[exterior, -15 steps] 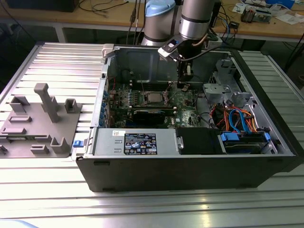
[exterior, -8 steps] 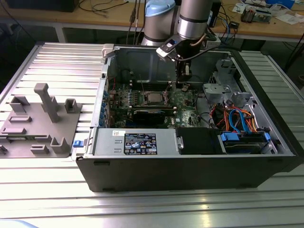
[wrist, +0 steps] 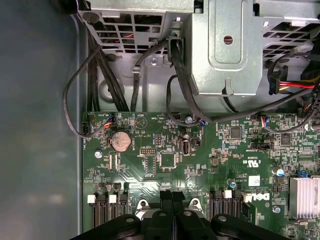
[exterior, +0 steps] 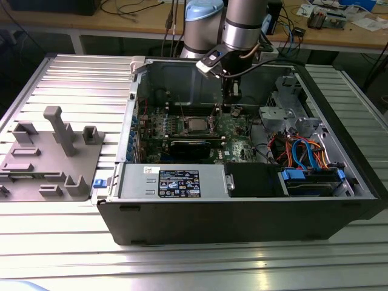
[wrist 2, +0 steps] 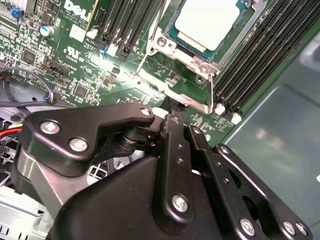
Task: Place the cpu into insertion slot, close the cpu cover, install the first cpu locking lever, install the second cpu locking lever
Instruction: 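Close the cpu cover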
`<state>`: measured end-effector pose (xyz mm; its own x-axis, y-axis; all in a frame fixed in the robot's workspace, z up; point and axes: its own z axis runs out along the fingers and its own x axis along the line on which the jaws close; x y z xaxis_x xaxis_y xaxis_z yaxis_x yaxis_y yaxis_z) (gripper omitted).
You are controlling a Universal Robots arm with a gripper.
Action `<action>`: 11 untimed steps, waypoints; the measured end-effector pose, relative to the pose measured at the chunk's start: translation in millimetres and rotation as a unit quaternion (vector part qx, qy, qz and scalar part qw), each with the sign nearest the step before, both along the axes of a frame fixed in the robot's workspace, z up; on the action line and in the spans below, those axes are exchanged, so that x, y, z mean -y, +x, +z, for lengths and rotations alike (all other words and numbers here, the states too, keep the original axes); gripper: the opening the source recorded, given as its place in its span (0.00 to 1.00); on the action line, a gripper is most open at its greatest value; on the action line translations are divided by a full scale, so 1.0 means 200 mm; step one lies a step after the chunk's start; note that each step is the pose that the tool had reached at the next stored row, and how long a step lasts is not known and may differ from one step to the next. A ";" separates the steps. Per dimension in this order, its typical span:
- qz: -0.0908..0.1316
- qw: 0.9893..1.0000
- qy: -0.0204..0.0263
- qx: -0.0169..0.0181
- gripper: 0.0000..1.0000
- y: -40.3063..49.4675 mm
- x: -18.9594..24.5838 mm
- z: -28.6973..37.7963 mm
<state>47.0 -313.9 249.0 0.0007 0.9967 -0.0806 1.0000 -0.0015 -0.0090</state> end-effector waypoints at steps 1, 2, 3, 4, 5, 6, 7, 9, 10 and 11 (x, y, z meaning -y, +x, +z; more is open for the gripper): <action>0.000 1.000 0.000 0.000 0.11 -0.002 0.000 0.000; 0.000 1.000 0.000 0.000 0.11 -0.004 0.000 0.000; 0.000 1.000 0.000 0.000 0.11 -0.006 0.000 0.000; 0.000 1.000 0.000 0.000 0.11 -0.008 0.000 0.000; 0.000 1.000 0.000 0.000 0.11 -0.010 0.000 -0.001; 0.000 1.000 0.000 0.000 0.11 -0.012 0.000 -0.001; 0.000 1.000 0.000 0.000 0.11 -0.014 0.000 -0.001; 0.000 1.000 0.000 0.000 0.11 -0.017 0.000 -0.001; 0.000 1.000 0.000 0.000 0.11 -0.021 0.000 -0.001; 0.000 1.000 0.000 0.000 0.11 -0.025 0.000 -0.001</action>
